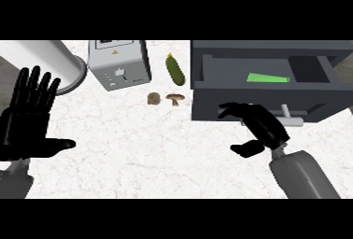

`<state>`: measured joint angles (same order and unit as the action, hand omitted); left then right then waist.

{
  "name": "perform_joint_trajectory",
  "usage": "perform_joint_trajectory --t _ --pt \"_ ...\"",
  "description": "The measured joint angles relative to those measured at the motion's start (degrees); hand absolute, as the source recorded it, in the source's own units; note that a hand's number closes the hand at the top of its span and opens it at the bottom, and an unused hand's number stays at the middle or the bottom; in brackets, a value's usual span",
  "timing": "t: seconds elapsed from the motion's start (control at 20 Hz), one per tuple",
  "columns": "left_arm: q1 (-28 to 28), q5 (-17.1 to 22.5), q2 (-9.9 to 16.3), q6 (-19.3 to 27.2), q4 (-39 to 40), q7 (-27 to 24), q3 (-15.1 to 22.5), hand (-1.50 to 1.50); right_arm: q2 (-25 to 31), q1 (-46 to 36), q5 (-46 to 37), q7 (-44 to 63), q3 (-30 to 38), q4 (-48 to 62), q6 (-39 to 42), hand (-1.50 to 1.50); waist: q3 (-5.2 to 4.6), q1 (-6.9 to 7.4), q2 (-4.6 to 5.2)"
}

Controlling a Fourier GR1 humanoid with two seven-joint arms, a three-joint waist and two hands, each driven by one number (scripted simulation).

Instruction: Pick up the cup, place it into the drawer and close the drawer

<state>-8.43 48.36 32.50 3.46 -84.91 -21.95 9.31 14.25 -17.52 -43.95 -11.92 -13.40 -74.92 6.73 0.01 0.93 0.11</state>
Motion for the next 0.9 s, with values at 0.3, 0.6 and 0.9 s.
perform_joint_trajectory --t 0.3,0.6,0.9 --pt "2.58 -0.45 -0.29 -4.58 0.19 0.62 -3.66 -1.5 -2.28 -8.13 -2.52 -4.56 2.83 16.63 -3.48 -1.5 0.01 0.01 0.05" --pt "3.4 -1.11 -0.83 -7.01 0.48 1.35 -5.73 -1.5 -2.48 -19.85 -1.86 -11.27 8.28 35.15 -5.62 -1.5 -0.07 0.49 0.09" --pt "2.98 -1.81 -1.89 -10.1 3.0 0.79 -6.73 -1.5 -0.52 -28.72 -1.07 -19.04 12.35 49.79 -5.76 -1.5 -0.16 1.13 0.11"
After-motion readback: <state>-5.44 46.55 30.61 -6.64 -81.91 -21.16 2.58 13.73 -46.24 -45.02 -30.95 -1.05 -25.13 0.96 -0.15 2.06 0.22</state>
